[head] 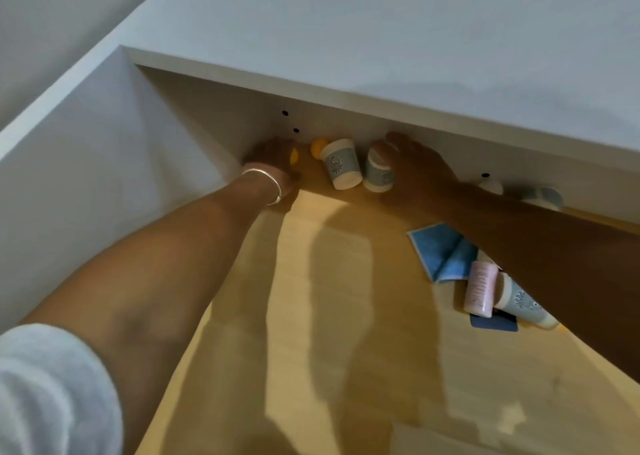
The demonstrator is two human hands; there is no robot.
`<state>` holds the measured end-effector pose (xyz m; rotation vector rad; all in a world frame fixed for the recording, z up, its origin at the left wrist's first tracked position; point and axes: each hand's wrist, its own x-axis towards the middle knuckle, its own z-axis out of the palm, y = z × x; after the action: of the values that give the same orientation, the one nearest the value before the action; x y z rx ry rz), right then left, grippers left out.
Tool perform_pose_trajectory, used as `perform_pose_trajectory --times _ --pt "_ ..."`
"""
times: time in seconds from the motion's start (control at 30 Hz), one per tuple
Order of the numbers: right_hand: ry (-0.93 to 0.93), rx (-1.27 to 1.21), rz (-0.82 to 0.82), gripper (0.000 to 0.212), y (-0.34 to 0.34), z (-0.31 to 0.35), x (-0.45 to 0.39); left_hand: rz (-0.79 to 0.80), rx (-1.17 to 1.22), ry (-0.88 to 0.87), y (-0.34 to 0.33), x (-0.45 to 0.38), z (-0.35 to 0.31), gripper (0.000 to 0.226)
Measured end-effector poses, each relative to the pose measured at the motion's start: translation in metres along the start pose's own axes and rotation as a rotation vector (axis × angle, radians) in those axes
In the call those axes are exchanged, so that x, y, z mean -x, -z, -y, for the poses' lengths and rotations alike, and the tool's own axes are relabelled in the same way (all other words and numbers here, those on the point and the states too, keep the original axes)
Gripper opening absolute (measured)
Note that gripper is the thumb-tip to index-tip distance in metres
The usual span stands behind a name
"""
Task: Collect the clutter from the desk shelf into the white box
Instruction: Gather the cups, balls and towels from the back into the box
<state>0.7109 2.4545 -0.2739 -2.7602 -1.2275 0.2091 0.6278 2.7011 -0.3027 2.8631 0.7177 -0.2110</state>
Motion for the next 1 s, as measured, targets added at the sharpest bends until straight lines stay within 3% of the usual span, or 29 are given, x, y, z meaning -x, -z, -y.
perform_pose_trajectory --times 0.07,0.27,0.47,0.67,1.0 --pt "0.003 0.018 0.021 0.085 0.000 0.005 -0.005 -0.005 -0.031 0.003 -0.001 0.001 0.001 0.022" --pt "-0.052 0.116 0.013 0.054 0.002 0.018 0.004 -0.027 0.005 -0.067 -0.017 0.025 0.007 0.033" --pt "-0.025 0.103 -0.009 0.052 0.020 0.022 0.053 -0.102 0.345 -0.053 -0.017 0.102 -0.025 0.049" --pt "0.007 -0.178 -0.053 0.063 0.055 0.015 0.173 -0.129 0.551 -0.203 0.011 0.222 -0.075 0.052" --pt "0.064 -0.521 -0.204 0.072 0.139 -0.003 0.390 -0.158 0.647 -0.502 0.079 0.418 -0.169 0.049"
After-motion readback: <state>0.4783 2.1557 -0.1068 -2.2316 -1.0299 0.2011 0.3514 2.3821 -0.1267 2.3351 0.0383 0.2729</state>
